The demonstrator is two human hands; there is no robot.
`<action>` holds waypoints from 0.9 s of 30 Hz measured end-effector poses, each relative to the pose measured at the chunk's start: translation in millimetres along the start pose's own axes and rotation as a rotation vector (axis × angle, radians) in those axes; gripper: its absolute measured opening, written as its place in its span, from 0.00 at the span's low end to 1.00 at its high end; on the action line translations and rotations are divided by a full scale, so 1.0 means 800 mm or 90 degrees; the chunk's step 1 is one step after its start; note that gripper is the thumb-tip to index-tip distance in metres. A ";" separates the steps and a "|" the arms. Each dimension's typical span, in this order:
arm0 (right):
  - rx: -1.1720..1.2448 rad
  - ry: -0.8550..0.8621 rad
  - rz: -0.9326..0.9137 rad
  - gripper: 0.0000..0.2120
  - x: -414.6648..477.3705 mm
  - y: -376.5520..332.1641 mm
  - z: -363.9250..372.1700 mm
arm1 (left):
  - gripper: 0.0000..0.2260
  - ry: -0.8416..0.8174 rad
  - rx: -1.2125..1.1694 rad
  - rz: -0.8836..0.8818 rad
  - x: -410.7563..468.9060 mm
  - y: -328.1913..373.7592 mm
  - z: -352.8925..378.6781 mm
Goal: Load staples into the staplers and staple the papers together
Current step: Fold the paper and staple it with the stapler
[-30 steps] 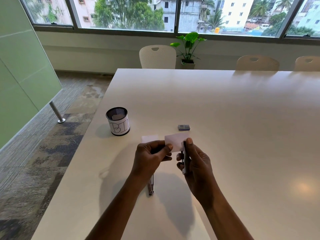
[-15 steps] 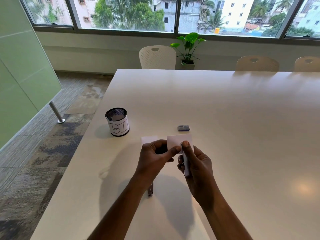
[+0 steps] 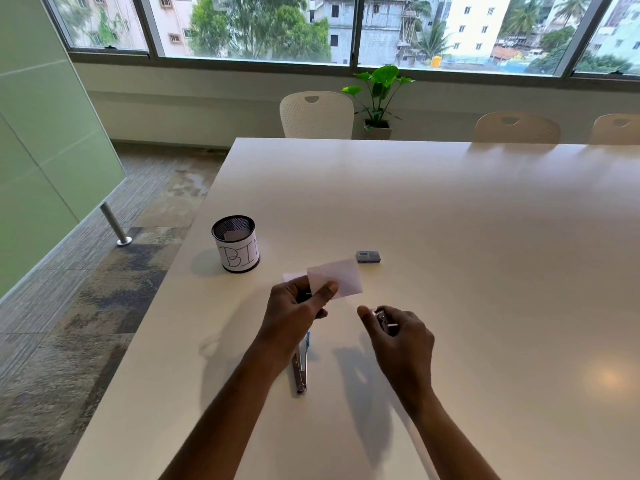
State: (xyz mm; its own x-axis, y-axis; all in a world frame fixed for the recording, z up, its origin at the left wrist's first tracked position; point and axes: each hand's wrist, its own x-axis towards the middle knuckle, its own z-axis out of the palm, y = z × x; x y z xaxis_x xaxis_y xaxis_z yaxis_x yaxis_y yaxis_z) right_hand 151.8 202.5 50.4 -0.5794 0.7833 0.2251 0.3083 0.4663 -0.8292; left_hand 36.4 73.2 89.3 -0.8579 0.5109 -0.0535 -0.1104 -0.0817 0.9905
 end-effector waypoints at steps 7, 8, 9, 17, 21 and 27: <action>-0.239 -0.022 -0.078 0.17 -0.012 0.007 0.024 | 0.02 -0.028 0.056 0.020 -0.004 0.001 0.003; -0.252 -0.023 -0.076 0.17 -0.013 0.006 0.026 | 0.02 -0.031 0.064 0.021 -0.004 0.002 0.003; -0.265 -0.026 -0.073 0.17 -0.013 0.006 0.029 | 0.02 -0.034 0.074 0.021 -0.004 0.002 0.003; -0.323 -0.079 -0.043 0.21 -0.013 0.009 0.034 | 0.04 -0.070 0.094 0.021 -0.008 0.006 0.002; -0.292 -0.152 -0.046 0.34 -0.008 0.005 0.017 | 0.02 -0.071 0.117 0.029 -0.009 0.009 0.001; 0.167 -0.266 0.060 0.39 0.010 -0.042 -0.042 | 0.02 -0.102 0.120 0.052 -0.008 0.015 0.000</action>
State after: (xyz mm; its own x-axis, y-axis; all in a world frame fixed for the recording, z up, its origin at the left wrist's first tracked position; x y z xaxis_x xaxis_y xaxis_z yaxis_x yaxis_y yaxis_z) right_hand 162.2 206.7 97.3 -0.8274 0.5605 -0.0364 0.2048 0.2407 -0.9488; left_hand 40.8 69.0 101.7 -0.7681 0.6395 0.0339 0.0648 0.0249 0.9976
